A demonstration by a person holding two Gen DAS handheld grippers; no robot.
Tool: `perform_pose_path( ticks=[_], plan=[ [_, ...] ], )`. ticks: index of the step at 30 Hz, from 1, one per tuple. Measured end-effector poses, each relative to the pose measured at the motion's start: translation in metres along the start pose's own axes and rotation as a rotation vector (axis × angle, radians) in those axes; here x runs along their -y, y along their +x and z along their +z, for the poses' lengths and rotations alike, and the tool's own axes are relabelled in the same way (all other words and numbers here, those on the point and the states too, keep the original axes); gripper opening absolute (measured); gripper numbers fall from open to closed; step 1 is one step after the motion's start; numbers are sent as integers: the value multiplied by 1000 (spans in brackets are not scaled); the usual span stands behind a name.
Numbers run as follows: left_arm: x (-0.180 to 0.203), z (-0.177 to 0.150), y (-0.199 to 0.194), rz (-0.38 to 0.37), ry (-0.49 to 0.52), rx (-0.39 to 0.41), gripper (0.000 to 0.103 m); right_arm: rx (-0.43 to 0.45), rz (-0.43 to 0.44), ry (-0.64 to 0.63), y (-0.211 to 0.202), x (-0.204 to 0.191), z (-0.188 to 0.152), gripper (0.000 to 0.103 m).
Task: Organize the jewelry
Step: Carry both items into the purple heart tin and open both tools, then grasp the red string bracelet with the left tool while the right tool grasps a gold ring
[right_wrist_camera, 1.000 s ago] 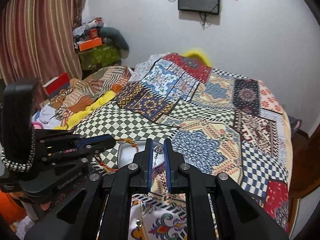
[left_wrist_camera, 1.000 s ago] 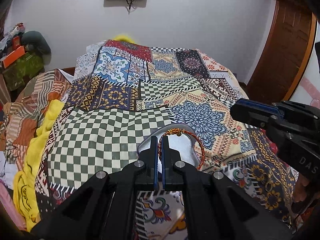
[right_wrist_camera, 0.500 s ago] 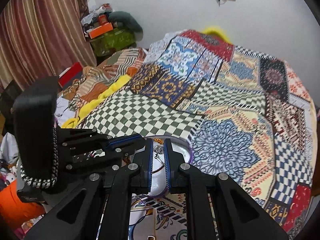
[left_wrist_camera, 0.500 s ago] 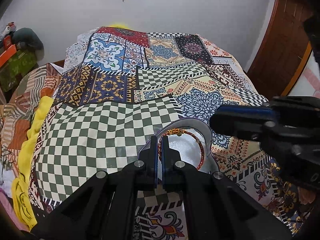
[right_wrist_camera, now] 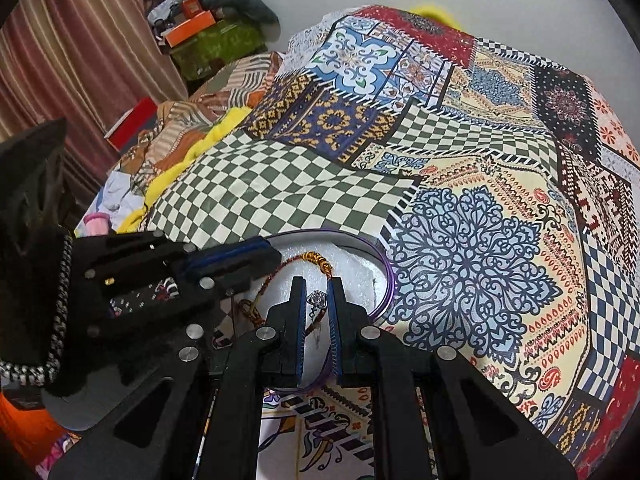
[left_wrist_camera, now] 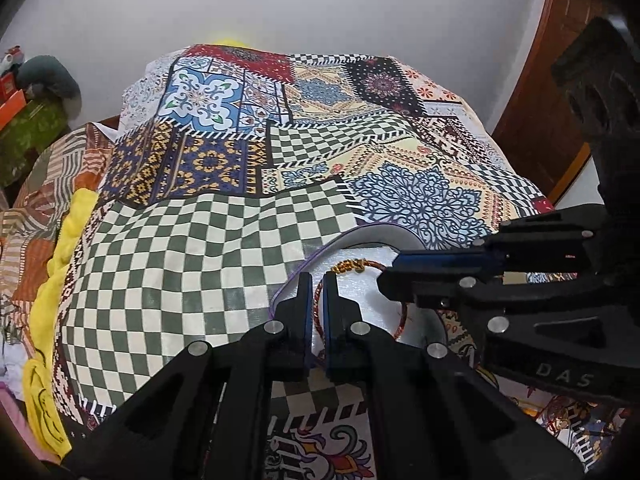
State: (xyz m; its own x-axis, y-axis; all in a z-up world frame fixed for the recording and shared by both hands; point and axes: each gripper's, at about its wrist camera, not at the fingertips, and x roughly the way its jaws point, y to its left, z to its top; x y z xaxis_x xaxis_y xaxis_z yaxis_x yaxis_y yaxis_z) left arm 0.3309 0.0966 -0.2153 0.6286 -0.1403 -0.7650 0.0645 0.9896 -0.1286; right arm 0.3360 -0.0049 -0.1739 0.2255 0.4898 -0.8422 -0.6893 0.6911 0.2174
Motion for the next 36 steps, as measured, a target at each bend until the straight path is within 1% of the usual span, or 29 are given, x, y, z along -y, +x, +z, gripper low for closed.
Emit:
perform_pose_path(
  ticks=[5,10,12,14,16,22,23,24,25,26,27,36],
  plan=[
    [-5,0,-8,5,-12,9,2,-12,-13,-36,2,-7,-2,10],
    [-12,0,-23,22,-31,28,7,-33,-46,-69,4,-13,-3,10],
    [-15,0,-28,24,-37,30,8,-40,-56,-75,4,-14,-3,14],
    [-16,-1,-32,28,-41,29,9,-40,-63,-77,3,-15,-4,21],
    [-17,-2,-36,32,-40,27,10,-28,-75,-82,-3,-17,-4,28],
    [-11,-5,-51,32,-29,23,10,21,-98,-81,-31,-22,-6,29],
    [-9,-6,-55,32,-25,26,12,30,-103,-80,-36,-22,-7,29],
    [-7,-6,-57,32,-22,28,19,44,-108,-78,-43,-23,-8,29],
    [-5,-6,-60,32,-19,31,23,55,-112,-77,-50,-23,-9,29],
    [-2,-7,-65,34,-14,38,30,66,-118,-74,-57,-24,-11,29],
    [0,-7,-68,35,-10,43,33,75,-123,-73,-62,-25,-12,29],
    [26,-16,-95,29,28,44,34,162,-176,-50,-112,-27,-37,29]
  ],
)
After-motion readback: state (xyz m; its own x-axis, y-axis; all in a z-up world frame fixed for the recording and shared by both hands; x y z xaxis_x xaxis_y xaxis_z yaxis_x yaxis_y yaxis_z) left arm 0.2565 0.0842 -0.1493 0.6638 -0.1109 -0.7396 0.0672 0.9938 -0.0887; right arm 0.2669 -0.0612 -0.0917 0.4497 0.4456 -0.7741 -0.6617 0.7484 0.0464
